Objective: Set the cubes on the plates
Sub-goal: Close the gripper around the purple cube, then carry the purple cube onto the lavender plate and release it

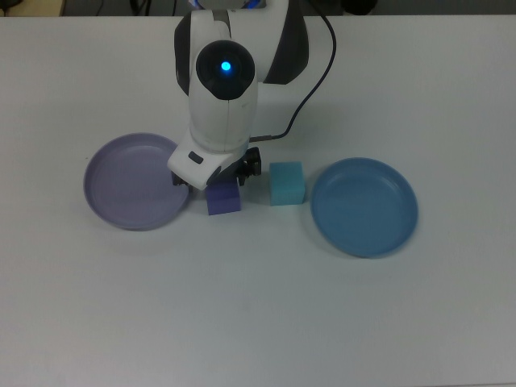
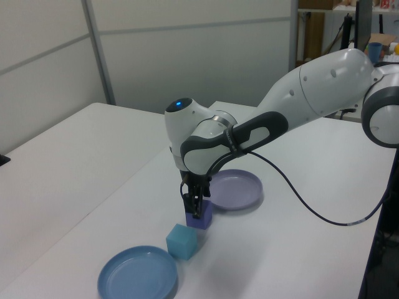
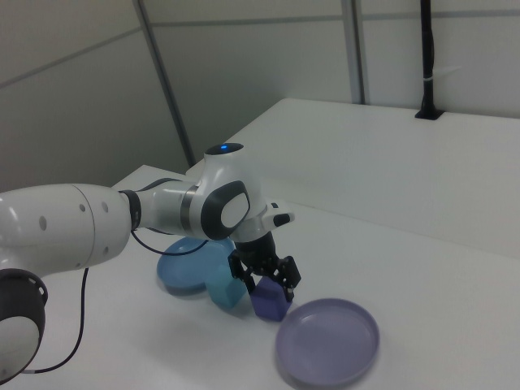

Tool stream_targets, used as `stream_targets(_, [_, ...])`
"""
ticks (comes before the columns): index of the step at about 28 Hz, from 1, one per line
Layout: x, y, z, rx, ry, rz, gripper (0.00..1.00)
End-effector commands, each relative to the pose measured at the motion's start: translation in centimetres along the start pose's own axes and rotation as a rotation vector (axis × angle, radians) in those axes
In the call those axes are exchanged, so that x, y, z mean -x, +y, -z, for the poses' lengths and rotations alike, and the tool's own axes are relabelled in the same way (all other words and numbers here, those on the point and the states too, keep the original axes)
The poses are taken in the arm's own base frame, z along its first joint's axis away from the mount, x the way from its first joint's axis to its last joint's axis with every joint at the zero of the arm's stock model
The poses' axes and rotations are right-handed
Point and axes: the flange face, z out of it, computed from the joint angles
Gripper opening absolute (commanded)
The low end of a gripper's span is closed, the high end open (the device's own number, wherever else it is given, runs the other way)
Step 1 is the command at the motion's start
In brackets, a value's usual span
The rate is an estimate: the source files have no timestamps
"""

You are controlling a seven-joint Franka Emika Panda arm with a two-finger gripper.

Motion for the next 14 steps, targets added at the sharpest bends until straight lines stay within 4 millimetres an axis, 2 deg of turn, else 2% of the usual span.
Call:
stream_targets(1, [0.07, -0.04, -0.41, 0.021, 0.025, 0.001, 0.7])
stream_targets(3, [0.03, -0.05, -0.49, 0.021, 0.027, 0.001, 0.38])
stream_targets(6, [0.0, -0.03, -0.42, 0.021, 0.029, 0.0, 0.06])
stream_targets(8, [0.02, -0.02, -0.33, 0.021, 0.028, -0.001, 0.02])
stream_targets(14, [0.05, -0.58, 0.31, 0.019, 0.03, -0.042, 0.0])
